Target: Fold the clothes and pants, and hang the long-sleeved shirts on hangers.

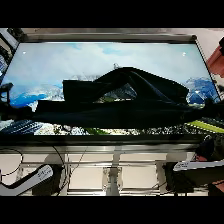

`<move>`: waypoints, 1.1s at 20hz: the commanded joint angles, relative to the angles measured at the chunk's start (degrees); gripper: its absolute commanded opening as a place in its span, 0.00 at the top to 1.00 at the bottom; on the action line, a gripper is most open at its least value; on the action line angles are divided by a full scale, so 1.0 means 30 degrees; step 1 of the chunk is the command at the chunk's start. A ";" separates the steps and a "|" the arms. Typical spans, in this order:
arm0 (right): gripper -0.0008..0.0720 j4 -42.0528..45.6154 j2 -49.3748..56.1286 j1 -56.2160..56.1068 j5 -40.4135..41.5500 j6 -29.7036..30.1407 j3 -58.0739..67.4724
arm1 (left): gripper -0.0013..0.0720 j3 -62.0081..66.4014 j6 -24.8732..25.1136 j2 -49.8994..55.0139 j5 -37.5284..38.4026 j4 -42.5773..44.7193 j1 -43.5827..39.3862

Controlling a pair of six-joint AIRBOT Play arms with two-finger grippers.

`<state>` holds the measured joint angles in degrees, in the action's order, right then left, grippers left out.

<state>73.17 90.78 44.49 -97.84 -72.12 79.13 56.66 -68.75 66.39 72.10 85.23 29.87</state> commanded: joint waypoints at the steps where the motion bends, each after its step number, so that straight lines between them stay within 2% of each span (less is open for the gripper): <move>1: 0.97 0.2412 -0.0138 0.1056 -0.0546 -0.0189 -0.2382 | 0.95 -0.1727 0.0219 -0.0488 0.0466 0.2178 -0.0015; 4: 0.97 0.4677 -0.0146 0.1996 -0.0517 -0.0313 -0.2732 | 0.95 -0.1821 0.0211 -0.0481 0.0787 0.2346 -0.0015; 10: 0.97 0.4561 -0.0146 0.3993 0.0408 -0.1093 -0.2725 | 0.94 -0.1829 0.0204 -0.0481 0.1370 0.3308 -0.0022; 11: 0.88 0.4488 -0.0146 0.3985 0.0393 -0.1093 -0.2725 | 0.94 -0.1829 0.0211 -0.0481 0.1362 0.3308 -0.0029; 12: 0.69 0.4328 -0.0146 0.3963 0.0350 -0.1100 -0.2659 | 0.90 -0.1814 0.0248 -0.0481 0.1355 0.3300 -0.0066; 13: 0.55 0.3803 -0.0138 0.3963 0.0248 -0.1100 -0.2484 | 0.67 -0.1727 0.0364 -0.0488 0.1362 0.3308 -0.0066; 14: 0.53 0.3220 -0.0146 0.3963 0.0015 -0.1107 -0.2135 | 0.49 -0.1501 0.0372 -0.0488 0.1362 0.3315 -0.0058; 15: 0.53 0.2725 -0.0146 0.3963 -0.0160 -0.1166 -0.1668 | 0.43 -0.1100 0.0364 -0.0488 0.1370 0.3308 -0.0058; 19: 0.52 0.0335 -0.0146 0.3963 -0.0066 -0.1734 0.0532 | 0.42 0.1989 0.0350 -0.0488 0.1260 0.2062 -0.0066; 22: 0.52 -0.3701 -0.0146 0.3920 0.1042 -0.1246 0.1166 | 0.42 0.4575 0.0350 -0.0386 -0.1100 -0.3177 -0.0474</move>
<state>73.14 90.37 56.34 -97.12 -76.75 80.27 64.10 -67.68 65.01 74.17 88.23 29.30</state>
